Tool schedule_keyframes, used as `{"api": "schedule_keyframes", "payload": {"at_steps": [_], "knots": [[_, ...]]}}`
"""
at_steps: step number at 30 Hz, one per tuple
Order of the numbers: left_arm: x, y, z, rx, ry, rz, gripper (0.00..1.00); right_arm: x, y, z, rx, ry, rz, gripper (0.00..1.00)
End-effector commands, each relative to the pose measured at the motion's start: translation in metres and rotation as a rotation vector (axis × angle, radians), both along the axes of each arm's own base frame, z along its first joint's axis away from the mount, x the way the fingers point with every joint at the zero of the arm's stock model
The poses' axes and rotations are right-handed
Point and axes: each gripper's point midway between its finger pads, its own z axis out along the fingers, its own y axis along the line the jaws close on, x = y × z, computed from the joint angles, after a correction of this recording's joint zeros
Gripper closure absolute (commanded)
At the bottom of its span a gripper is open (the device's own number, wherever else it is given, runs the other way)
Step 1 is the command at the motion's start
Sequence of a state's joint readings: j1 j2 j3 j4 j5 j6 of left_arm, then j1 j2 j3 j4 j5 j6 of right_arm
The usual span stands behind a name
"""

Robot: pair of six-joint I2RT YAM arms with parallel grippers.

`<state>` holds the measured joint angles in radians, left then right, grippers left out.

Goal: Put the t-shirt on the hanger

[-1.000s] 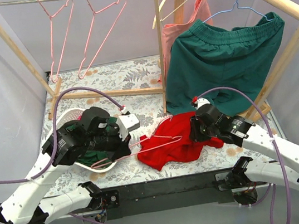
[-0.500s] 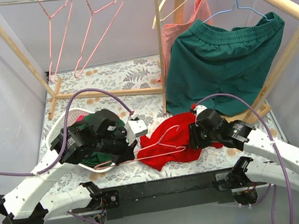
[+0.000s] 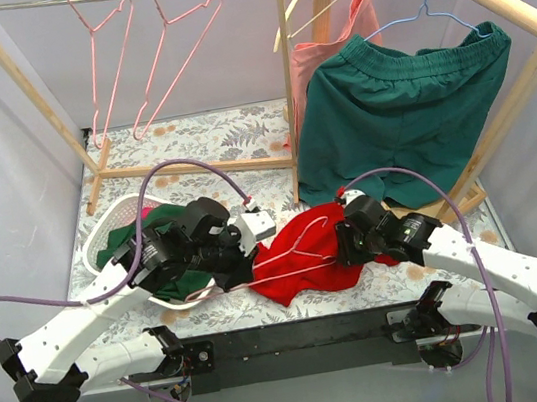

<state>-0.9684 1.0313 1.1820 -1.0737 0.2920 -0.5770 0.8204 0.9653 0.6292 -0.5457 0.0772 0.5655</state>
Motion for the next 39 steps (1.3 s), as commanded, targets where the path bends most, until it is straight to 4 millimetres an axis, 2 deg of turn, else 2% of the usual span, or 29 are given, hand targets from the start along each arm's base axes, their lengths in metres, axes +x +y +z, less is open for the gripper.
{"api": "schedule_keyframes", "payload": {"at_steps": [1, 2, 4, 5, 8, 11, 12, 14, 16, 17, 19, 20, 22, 24, 25, 26, 28, 30, 31, 32, 34, 36, 39], "knots": [[0.008, -0.013, 0.004, -0.065, -0.041, 0.021, 1.0, 0.017, 0.004, 0.02, 0.017, -0.065, -0.06, 0.74], [0.009, -0.014, 0.004, -0.066, -0.043, 0.027, 1.0, 0.018, 0.003, 0.024, 0.015, -0.072, -0.067, 0.84], [0.008, -0.015, 0.004, -0.079, -0.042, 0.03, 1.0, 0.021, 0.003, 0.032, 0.02, -0.09, -0.073, 0.96], [0.009, -0.018, 0.009, -0.109, -0.051, 0.032, 1.0, 0.023, 0.004, 0.04, 0.028, -0.1, -0.073, 0.99], [0.01, -0.025, 0.02, -0.175, -0.063, 0.042, 1.0, 0.021, 0.005, 0.043, 0.02, -0.088, -0.057, 0.99], [0.012, -0.028, 0.019, -0.189, -0.069, 0.049, 1.0, 0.022, 0.008, 0.056, 0.036, -0.099, -0.042, 0.99], [0.012, -0.029, 0.019, -0.194, -0.071, 0.05, 1.0, 0.025, 0.013, 0.069, 0.057, -0.116, -0.038, 0.99], [0.015, -0.032, 0.019, -0.221, -0.081, 0.059, 1.0, 0.024, 0.013, 0.079, 0.057, -0.118, -0.029, 0.99], [0.018, -0.036, 0.023, -0.256, -0.095, 0.07, 1.0, 0.026, 0.018, 0.099, 0.082, -0.14, -0.014, 0.99], [0.021, -0.041, 0.032, -0.305, -0.112, 0.083, 1.0, 0.027, 0.02, 0.106, 0.097, -0.149, -0.01, 0.99], [0.023, -0.047, 0.033, -0.343, -0.113, 0.097, 1.0, 0.028, 0.027, 0.127, 0.135, -0.175, 0.012, 0.99], [0.027, -0.054, 0.041, -0.393, -0.129, 0.103, 1.0, 0.028, 0.028, 0.133, 0.143, -0.182, 0.022, 0.99], [0.032, -0.059, 0.038, -0.419, -0.12, 0.142, 1.0, 0.028, 0.035, 0.152, 0.182, -0.209, 0.042, 0.99], [0.037, -0.068, 0.045, -0.48, -0.135, 0.153, 1.0, 0.026, 0.04, 0.162, 0.2, -0.224, 0.061, 0.99], [0.037, -0.071, 0.039, -0.483, -0.127, 0.155, 1.0, 0.026, 0.042, 0.166, 0.208, -0.229, 0.068, 0.99], [0.04, -0.076, 0.046, -0.528, -0.145, 0.155, 1.0, 0.025, 0.045, 0.175, 0.225, -0.244, 0.078, 0.99], [0.043, -0.082, 0.039, -0.544, -0.136, 0.173, 1.0, 0.021, 0.051, 0.181, 0.243, -0.252, 0.101, 0.99], [0.047, -0.089, 0.044, -0.591, -0.147, 0.185, 1.0, 0.016, 0.058, 0.19, 0.264, -0.266, 0.124, 0.99], [0.048, -0.092, 0.034, -0.585, -0.135, 0.198, 1.0, 0.014, 0.06, 0.193, 0.27, -0.269, 0.131, 0.99], [0.051, -0.097, 0.037, -0.617, -0.146, 0.202, 1.0, 0.013, 0.062, 0.195, 0.276, -0.27, 0.13, 0.99], [0.056, -0.106, 0.031, -0.627, -0.148, 0.223, 1.0, 0.009, 0.068, 0.201, 0.285, -0.279, 0.143, 0.99], [0.057, -0.114, 0.024, -0.638, -0.154, 0.227, 1.0, 0.007, 0.071, 0.2, 0.28, -0.274, 0.139, 0.99], [0.057, -0.127, 0.01, -0.645, -0.13, 0.234, 1.0, 0.007, 0.061, 0.187, 0.258, -0.272, 0.1, 0.99]]}}
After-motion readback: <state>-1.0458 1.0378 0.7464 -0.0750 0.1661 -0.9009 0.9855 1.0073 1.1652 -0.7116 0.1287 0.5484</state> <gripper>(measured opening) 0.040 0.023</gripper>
